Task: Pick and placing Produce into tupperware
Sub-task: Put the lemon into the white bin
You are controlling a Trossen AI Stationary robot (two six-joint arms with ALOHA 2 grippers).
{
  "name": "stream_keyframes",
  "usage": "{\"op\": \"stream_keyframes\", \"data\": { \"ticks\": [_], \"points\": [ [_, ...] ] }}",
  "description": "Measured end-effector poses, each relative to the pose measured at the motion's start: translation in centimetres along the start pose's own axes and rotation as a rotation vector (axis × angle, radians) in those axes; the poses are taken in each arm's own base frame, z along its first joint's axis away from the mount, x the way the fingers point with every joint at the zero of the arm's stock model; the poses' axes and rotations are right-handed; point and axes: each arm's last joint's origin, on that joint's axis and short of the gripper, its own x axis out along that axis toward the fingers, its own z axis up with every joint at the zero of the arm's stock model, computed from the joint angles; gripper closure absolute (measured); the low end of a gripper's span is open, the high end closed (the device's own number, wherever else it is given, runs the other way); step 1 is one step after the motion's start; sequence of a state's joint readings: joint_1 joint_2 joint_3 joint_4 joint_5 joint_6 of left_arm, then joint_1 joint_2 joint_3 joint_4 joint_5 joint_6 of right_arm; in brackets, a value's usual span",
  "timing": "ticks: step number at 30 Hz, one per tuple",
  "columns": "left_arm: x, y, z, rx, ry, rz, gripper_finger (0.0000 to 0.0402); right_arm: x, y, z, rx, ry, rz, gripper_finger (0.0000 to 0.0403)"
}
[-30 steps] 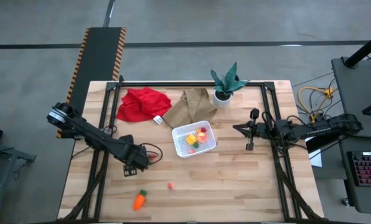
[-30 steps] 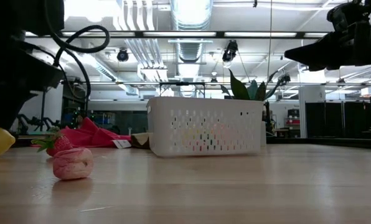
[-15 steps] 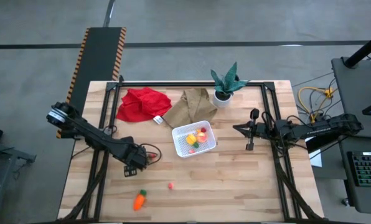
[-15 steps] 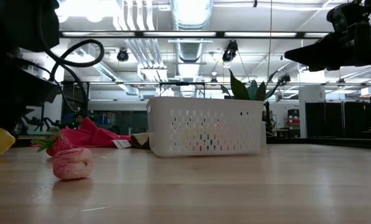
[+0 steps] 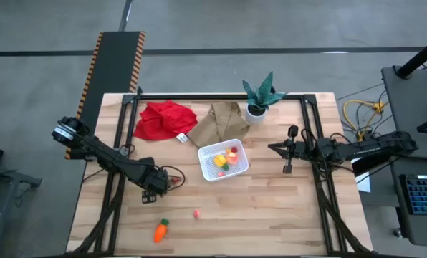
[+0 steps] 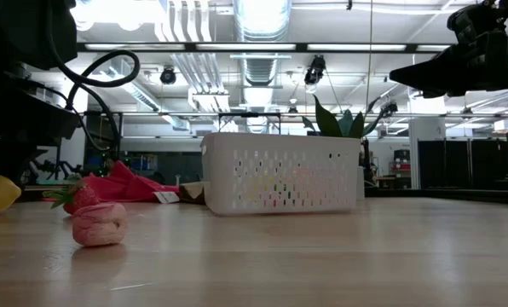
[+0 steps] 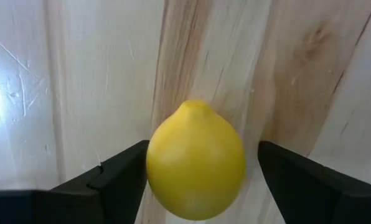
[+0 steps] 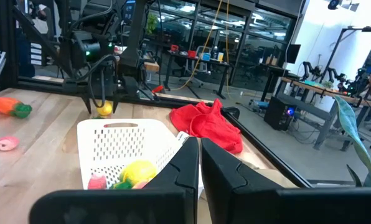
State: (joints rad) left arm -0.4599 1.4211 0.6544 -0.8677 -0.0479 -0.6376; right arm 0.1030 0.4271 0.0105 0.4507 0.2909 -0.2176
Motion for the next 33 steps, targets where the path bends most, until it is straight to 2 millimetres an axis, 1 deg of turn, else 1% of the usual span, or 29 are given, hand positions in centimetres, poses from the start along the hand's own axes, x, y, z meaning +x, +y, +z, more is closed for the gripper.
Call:
{"op": "stream_keyframes", "data": {
  "ticks": [3,12,14,18,23,33],
  "points": [
    [0.0,-0.01,0.01,0.0,0.0,-0.002,0.0135,0.0,0.0,0.0,0.0,0.0,0.0,0.0394],
    [0.0,-0.05,0.03,-0.009,0.002,-0.009,0.0207,0.0,0.0,0.0,0.0,0.0,0.0,0.0394],
    [0.02,-0.03,0.01,-0.009,0.001,-0.006,0.0217,0.0,0.0,0.0,0.0,0.0,0.0,0.0394],
    [-0.08,-0.04,0.06,-0.009,0.0,-0.001,0.0218,0.0,0.0,0.0,0.0,0.0,0.0,0.0394],
    [-0.49,-0.2,0.34,-0.009,-0.012,0.001,0.0211,0.0,0.0,0.01,-0.001,-0.001,-0.001,0.0394],
    [-0.78,-0.28,0.67,-0.013,-0.043,0.012,0.0218,0.0,0.0,0.01,-0.003,-0.001,0.0,0.0394]
  ]
}}
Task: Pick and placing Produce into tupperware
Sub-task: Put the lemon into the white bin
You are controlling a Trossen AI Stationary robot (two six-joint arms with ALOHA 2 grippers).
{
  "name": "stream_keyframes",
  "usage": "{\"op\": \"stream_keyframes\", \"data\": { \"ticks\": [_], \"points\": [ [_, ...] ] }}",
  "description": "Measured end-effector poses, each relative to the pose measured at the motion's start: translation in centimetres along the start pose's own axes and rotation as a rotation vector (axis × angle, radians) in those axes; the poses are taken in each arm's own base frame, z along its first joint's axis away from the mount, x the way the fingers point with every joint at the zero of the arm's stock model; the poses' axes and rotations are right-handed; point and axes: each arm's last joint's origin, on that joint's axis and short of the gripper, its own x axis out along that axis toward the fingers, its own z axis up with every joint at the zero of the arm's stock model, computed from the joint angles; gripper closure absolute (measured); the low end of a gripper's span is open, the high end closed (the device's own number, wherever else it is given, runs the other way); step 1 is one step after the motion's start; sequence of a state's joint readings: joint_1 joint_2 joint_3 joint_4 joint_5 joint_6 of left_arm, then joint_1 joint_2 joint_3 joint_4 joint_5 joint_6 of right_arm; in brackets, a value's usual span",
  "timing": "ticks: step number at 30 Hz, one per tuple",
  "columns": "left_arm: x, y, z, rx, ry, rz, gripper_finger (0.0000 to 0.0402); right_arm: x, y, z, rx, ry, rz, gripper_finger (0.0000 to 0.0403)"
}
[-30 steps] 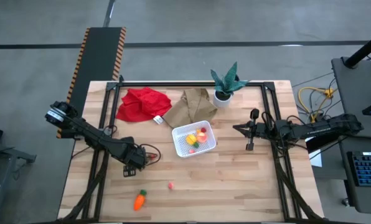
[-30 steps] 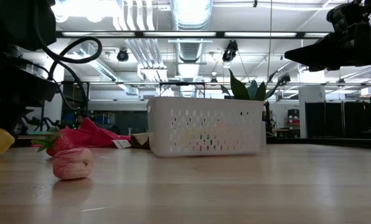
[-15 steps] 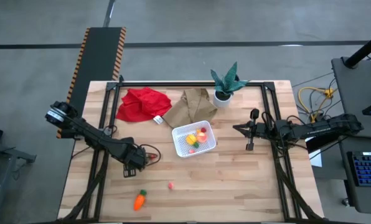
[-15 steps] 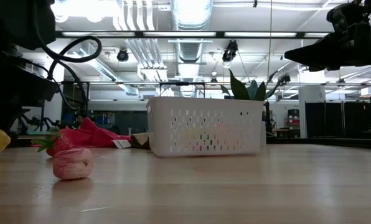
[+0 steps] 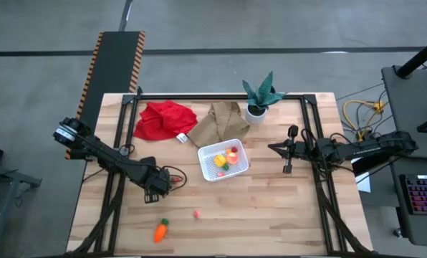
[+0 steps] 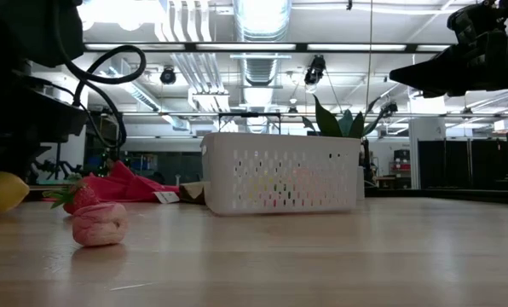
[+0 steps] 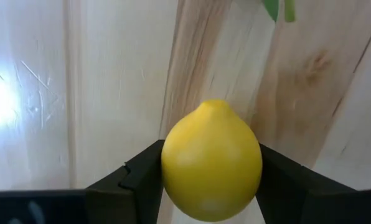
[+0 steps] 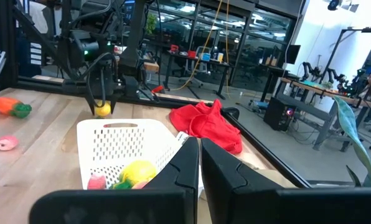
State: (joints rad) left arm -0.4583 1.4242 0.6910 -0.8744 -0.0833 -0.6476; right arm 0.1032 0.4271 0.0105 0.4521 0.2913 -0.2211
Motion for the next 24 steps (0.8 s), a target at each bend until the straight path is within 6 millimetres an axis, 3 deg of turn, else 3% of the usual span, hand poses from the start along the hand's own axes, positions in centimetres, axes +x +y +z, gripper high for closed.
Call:
{"op": "stream_keyframes", "data": {
  "ticks": [5,11,24],
  "points": [
    [-0.3,0.2,-0.2,0.0,0.006,-0.007,0.0218,0.0,0.0,0.0,0.0,0.0,0.0,0.0394],
    [-1.6,0.8,-0.2,-0.016,-0.11,0.035,0.0218,0.0,0.0,0.0,0.0,0.0,0.0,0.0394],
    [-6.7,3.3,2.3,-0.064,-0.684,0.147,0.0218,0.0,0.0,0.0,-0.014,-0.003,0.0,0.0394]
  ]
}}
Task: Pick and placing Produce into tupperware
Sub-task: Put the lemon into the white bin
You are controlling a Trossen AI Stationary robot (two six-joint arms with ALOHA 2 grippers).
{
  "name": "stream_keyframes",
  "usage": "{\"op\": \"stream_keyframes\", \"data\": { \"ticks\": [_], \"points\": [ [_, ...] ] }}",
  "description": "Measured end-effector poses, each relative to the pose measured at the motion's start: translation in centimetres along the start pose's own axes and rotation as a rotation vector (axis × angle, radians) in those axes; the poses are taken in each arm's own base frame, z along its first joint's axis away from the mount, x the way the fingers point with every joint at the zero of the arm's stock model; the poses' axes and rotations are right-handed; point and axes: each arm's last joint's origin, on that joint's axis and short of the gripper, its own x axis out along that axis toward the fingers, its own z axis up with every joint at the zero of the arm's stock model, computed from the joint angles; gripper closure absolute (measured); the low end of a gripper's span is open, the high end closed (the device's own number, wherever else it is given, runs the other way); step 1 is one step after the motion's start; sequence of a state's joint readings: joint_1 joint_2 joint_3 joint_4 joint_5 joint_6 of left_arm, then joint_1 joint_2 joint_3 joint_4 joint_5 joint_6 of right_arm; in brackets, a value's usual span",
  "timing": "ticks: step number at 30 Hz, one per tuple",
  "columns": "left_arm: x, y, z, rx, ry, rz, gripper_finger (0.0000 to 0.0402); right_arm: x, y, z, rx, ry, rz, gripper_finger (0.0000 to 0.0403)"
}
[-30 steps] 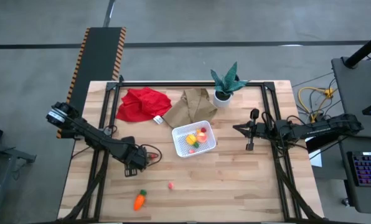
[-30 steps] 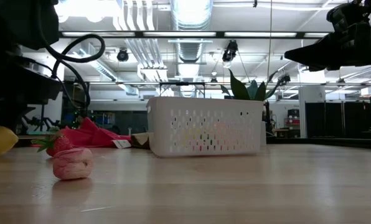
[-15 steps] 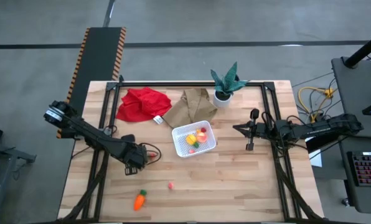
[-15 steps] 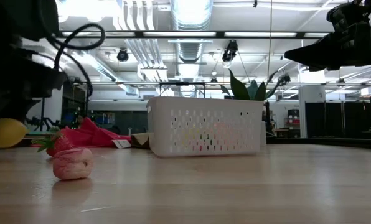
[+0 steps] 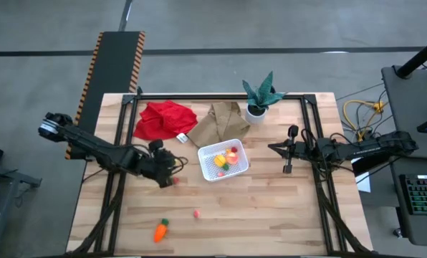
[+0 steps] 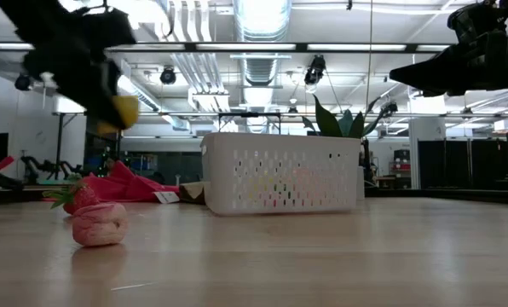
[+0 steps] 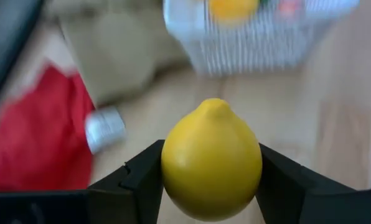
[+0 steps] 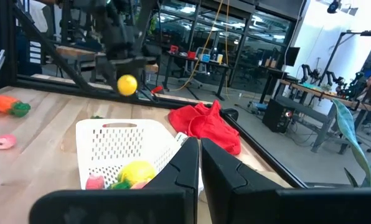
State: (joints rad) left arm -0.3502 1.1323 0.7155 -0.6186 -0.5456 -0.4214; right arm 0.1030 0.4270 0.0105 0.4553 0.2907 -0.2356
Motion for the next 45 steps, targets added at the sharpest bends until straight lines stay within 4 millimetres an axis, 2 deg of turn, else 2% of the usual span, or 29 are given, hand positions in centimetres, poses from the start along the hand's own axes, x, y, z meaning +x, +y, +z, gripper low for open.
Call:
{"op": "stream_keyframes", "data": {
  "ticks": [7,11,16,23,30,35,39,45],
  "points": [
    [0.9,1.0,3.4,0.098,-0.239,0.031,0.0218,0.0,0.0,0.1,0.001,-0.007,-0.001,0.0394],
    [2.0,1.4,5.3,0.166,-0.351,0.036,0.0218,0.0,0.0,0.1,0.002,-0.007,-0.002,0.0394],
    [4.0,2.0,6.8,0.223,-0.427,-0.044,0.0218,0.0,0.0,0.1,0.002,-0.007,-0.002,0.0394],
    [7.6,2.6,7.6,0.233,-0.41,-0.078,0.0212,0.0,0.0,0.1,0.002,-0.007,-0.001,0.0394],
    [9.9,1.8,8.3,0.249,-0.406,-0.155,0.0215,0.0,0.0,0.1,0.002,-0.007,-0.001,0.0394],
    [11.6,1.2,8.0,0.263,-0.358,-0.165,0.0216,0.0,0.0,0.1,0.002,-0.006,-0.001,0.0394],
    [12.3,1.0,7.9,0.269,-0.335,-0.168,0.0216,0.0,0.0,0.1,0.001,-0.006,-0.001,0.0394],
    [12.2,1.0,7.9,0.266,-0.332,-0.167,0.0205,0.0,0.0,0.1,0.001,-0.006,-0.001,0.0394]
  ]
}}
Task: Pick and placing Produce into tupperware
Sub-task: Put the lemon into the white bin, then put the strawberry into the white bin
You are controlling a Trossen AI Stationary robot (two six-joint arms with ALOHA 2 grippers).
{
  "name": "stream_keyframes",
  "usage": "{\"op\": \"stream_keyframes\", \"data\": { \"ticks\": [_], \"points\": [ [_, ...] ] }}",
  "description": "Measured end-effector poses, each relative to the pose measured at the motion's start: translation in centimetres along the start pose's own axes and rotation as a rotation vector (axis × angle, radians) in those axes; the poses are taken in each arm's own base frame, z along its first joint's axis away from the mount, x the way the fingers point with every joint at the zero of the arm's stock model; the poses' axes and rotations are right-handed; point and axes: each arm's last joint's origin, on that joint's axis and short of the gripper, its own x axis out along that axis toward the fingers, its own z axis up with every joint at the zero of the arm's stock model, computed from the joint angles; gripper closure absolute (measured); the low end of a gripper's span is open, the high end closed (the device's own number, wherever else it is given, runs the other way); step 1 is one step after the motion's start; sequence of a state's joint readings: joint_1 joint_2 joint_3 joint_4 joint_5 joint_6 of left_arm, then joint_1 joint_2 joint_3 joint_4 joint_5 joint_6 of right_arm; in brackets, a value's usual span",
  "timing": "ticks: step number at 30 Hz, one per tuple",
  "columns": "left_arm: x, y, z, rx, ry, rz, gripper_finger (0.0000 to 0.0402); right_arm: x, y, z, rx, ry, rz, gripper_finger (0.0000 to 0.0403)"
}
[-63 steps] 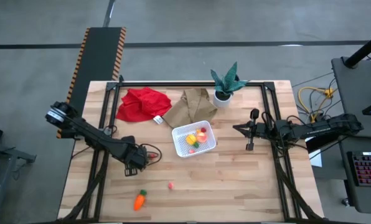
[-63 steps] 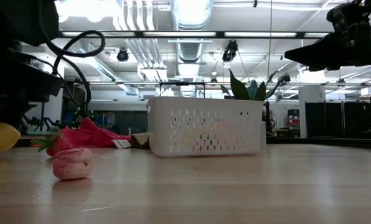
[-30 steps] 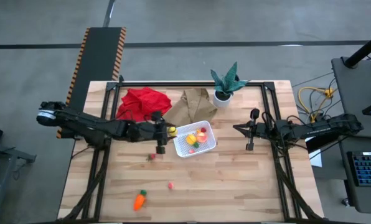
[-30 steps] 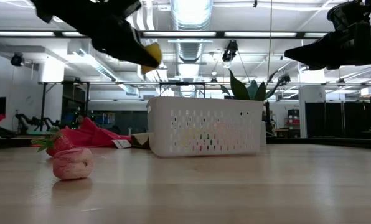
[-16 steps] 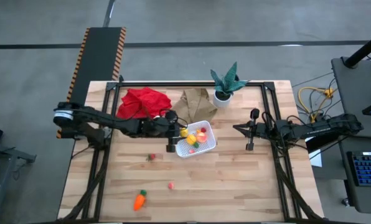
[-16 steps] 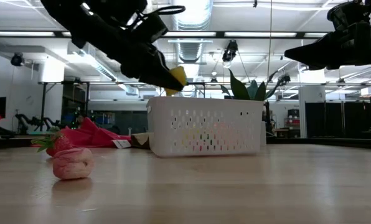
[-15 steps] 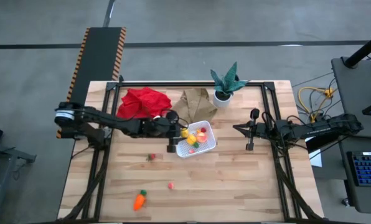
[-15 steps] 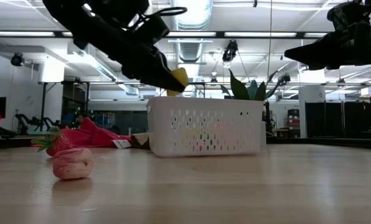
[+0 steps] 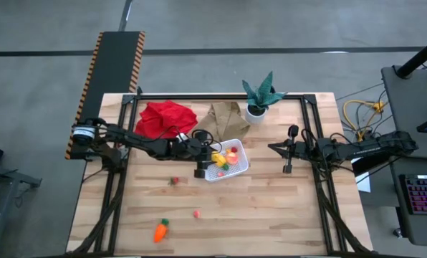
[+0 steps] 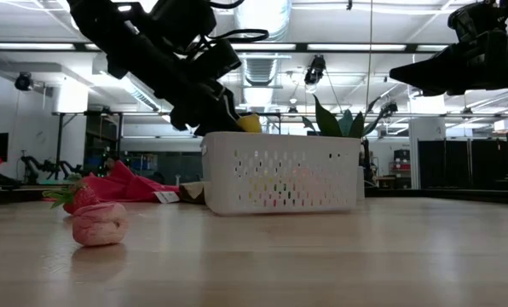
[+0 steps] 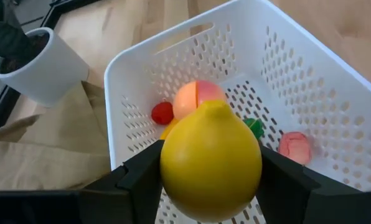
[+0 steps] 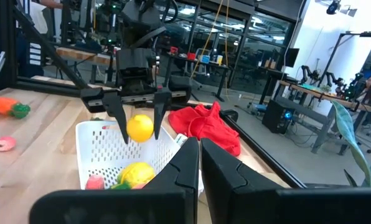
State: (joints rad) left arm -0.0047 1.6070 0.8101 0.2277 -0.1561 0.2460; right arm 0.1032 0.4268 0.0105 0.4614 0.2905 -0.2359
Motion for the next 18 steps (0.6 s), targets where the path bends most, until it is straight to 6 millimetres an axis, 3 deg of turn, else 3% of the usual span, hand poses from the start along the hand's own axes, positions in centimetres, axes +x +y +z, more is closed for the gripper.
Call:
{"op": "stream_keyframes", "data": {
  "ticks": [5,18],
  "points": [
    [-0.3,0.3,0.1,-0.007,-0.006,0.007,0.0183,0.0,0.0,0.0,0.0,0.001,0.0,0.0394],
    [-1.7,1.0,0.8,-0.003,0.054,0.006,0.0178,0.0,0.0,0.0,0.0,0.001,0.0,0.0394]
  ]
}}
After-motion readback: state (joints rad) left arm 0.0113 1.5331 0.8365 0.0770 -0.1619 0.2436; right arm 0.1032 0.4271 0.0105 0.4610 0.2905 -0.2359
